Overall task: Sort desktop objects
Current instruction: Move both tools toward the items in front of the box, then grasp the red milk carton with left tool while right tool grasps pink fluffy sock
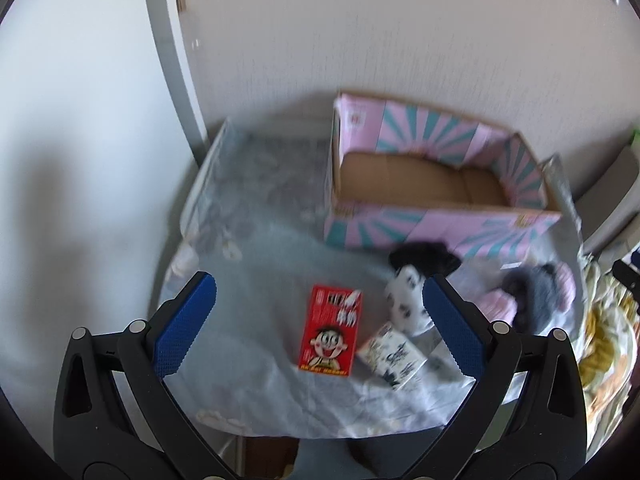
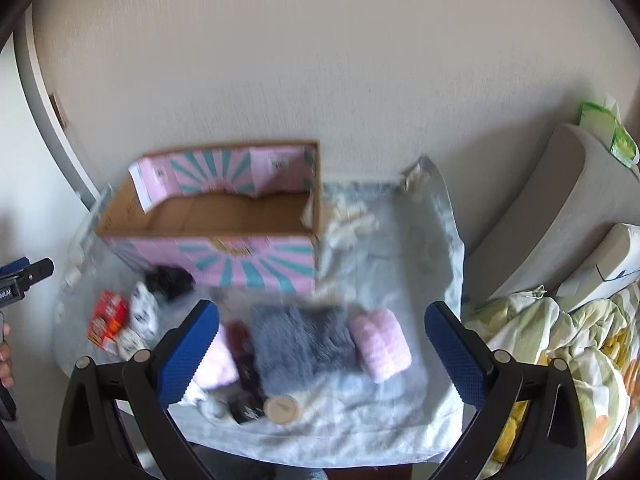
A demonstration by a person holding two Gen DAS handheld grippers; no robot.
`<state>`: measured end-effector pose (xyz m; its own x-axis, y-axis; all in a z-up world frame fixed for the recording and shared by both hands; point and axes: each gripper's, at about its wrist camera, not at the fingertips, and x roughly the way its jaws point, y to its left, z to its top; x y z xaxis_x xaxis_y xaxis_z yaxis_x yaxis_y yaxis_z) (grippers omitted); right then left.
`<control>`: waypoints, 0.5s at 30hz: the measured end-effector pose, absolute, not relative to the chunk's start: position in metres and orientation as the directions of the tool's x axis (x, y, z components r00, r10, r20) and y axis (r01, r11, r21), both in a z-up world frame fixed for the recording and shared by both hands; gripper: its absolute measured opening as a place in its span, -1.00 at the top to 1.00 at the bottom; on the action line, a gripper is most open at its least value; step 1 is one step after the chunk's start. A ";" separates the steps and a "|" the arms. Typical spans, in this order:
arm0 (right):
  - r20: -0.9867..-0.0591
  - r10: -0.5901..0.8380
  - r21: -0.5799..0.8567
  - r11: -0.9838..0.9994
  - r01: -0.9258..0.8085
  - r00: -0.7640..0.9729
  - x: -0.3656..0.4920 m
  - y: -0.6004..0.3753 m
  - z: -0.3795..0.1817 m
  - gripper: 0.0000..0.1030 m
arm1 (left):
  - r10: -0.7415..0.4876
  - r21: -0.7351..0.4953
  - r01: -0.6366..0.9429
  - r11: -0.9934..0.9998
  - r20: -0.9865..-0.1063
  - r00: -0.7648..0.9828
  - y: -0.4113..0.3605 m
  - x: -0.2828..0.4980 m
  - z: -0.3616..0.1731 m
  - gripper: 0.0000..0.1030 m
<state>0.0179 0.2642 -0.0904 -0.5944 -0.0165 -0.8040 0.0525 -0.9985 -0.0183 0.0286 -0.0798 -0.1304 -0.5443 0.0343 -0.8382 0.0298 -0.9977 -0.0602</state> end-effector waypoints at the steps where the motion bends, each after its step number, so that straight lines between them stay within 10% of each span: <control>1: -0.808 -0.007 -0.028 -0.998 0.050 -0.590 0.019 0.268 -0.097 -0.99 | 0.035 -0.057 0.025 -0.998 -0.844 -0.534 -0.079 0.029 -0.140 -0.99; 15: -0.865 0.051 -0.112 -0.990 0.092 -0.499 0.020 0.338 -0.188 -0.82 | -0.004 -0.002 0.012 -1.000 -0.877 -0.480 -0.064 0.025 -0.220 -0.99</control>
<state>0.0196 0.3376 -0.1877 -0.4991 0.0514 -0.8650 0.0916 -0.9895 -0.1116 0.0253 -0.0645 -0.2204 -0.4798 -0.0037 -0.8774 0.0122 -0.9999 -0.0025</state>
